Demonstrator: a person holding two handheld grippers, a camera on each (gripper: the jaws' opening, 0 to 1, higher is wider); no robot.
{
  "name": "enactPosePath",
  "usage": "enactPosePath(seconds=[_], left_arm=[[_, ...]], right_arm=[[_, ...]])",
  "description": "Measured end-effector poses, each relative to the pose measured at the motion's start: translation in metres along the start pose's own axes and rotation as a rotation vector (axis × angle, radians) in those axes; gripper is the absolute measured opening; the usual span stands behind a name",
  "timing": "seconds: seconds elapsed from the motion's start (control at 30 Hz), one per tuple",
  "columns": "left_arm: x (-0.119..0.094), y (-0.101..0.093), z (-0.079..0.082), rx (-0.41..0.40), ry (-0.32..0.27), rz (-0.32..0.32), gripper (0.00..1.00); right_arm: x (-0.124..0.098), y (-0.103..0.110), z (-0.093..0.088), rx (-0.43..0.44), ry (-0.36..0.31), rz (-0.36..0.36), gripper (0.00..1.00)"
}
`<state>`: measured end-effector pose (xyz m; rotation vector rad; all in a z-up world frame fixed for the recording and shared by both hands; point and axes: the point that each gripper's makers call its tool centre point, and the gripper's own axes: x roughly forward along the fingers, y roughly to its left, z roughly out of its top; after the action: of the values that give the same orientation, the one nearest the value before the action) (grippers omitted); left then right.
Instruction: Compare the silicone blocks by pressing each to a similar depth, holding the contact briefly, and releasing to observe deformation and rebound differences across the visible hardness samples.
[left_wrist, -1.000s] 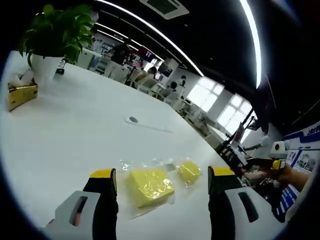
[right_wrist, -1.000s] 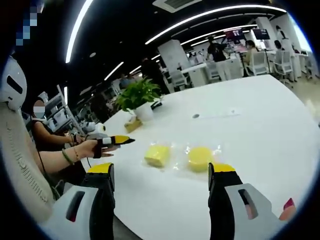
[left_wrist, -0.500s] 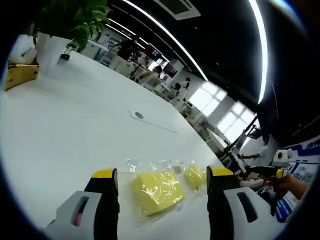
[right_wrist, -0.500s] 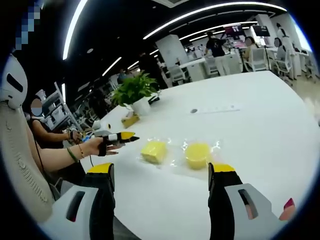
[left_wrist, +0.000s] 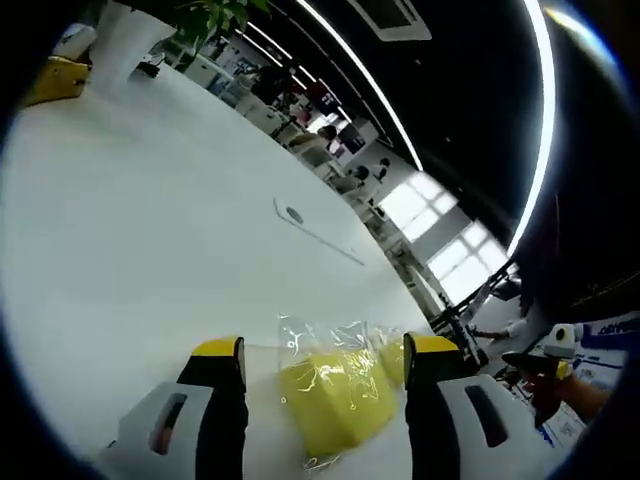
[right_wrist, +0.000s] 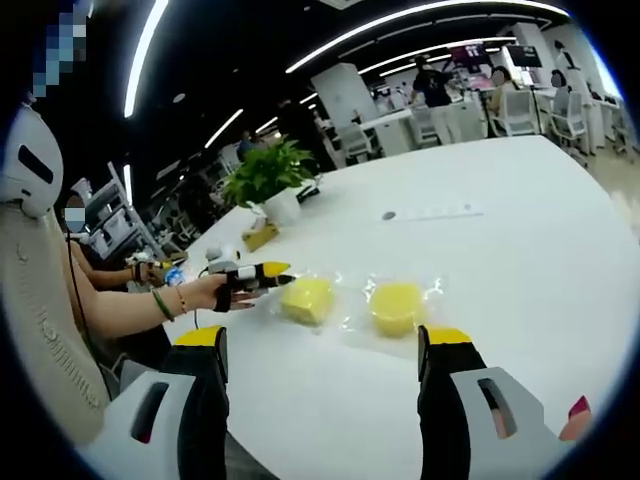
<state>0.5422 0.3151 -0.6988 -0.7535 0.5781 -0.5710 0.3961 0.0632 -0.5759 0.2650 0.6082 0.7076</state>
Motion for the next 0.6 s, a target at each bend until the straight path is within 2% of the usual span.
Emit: enactPosePath(seconds=[0.17, 0.3, 0.6], left_arm=[[0.006, 0.004, 0.000, -0.038, -0.009, -0.013, 0.57], [0.011, 0.005, 0.005, -0.122, -0.055, -0.033, 0.49], [0.017, 0.011, -0.002, -0.158, -0.040, -0.038, 0.30]], right_arm=[[0.003, -0.001, -0.002, 0.005, 0.013, -0.002, 0.72], [0.005, -0.002, -0.004, 0.006, 0.021, -0.002, 0.72], [0.007, -0.006, -0.006, 0.008, 0.035, -0.008, 0.72]])
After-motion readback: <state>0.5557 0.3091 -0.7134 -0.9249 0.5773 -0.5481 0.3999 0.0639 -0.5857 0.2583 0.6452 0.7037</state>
